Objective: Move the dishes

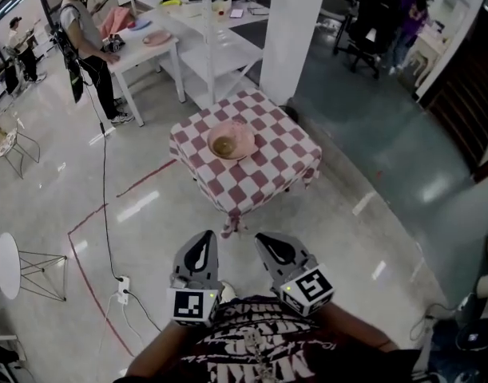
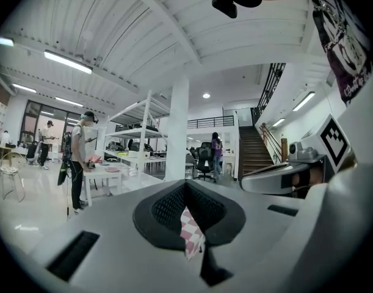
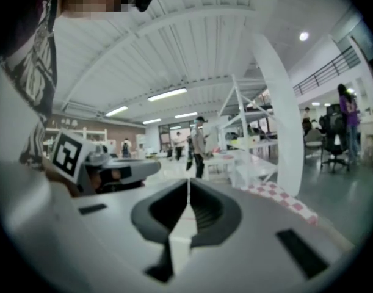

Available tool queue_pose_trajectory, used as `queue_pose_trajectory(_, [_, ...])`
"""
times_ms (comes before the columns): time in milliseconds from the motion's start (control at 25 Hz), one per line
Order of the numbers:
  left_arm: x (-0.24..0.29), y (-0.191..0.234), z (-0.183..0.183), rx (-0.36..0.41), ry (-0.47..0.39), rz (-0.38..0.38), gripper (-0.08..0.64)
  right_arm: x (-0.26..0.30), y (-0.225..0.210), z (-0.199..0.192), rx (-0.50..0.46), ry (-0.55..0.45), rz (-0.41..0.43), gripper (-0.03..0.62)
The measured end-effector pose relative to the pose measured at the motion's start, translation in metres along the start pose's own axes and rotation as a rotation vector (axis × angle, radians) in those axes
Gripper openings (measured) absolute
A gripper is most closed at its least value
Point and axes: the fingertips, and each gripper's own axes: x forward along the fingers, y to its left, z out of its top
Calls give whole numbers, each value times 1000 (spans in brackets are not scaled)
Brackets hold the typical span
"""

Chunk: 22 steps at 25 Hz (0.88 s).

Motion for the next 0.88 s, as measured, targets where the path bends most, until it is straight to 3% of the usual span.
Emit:
queue_pose_trajectory(200, [15,16,0,-2,10,-39,25,8,-5,6,-35,13,-69,35])
queue_pose_trajectory(360, [26,34,-8,-31,22,-12,26,5,-21,5,-43,26,-121,35])
queue_pose_trajectory(600, [57,40,-17,-47,25,26,26,4,-72,-4,21,41,-220,35])
queue_pose_trajectory(720, [78,37,-13,-34,20,39,26,21,-98,-1,58,42,-206,35])
queue_pose_trajectory(880, [103,43,-11,-23,47,91,25,50,-113,12,56,20,-105,35])
